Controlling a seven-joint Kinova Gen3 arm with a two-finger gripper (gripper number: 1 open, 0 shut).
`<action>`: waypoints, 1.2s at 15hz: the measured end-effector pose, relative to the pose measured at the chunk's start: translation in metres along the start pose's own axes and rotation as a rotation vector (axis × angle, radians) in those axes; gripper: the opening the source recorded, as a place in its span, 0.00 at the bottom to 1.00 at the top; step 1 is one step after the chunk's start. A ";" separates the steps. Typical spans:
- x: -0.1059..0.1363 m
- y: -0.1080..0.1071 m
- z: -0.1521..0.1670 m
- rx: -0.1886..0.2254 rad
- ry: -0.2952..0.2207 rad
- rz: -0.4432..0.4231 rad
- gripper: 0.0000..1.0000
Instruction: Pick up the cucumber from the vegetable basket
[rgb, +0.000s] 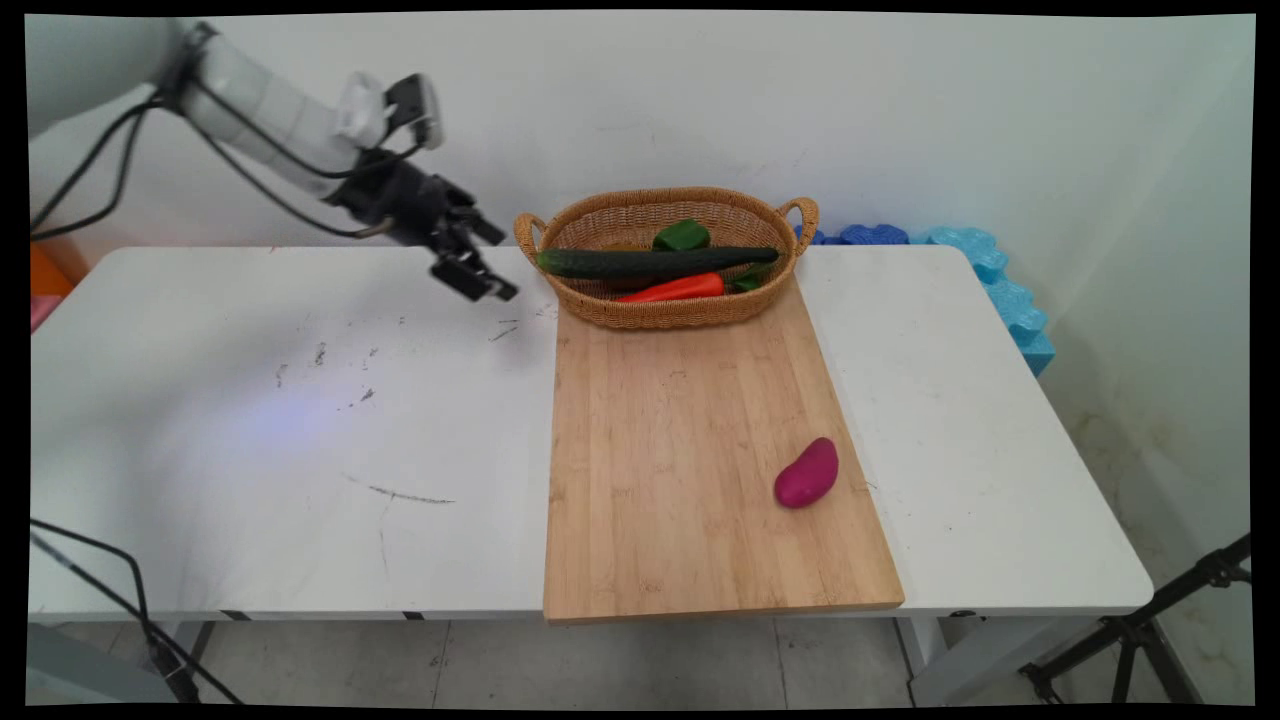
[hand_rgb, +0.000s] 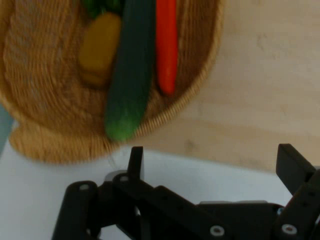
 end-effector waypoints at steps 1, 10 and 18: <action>0.009 -0.001 0.009 0.006 0.006 0.004 1.00; 0.071 -0.013 0.092 0.055 0.013 0.037 1.00; 0.093 -0.023 0.147 0.085 -0.029 0.079 1.00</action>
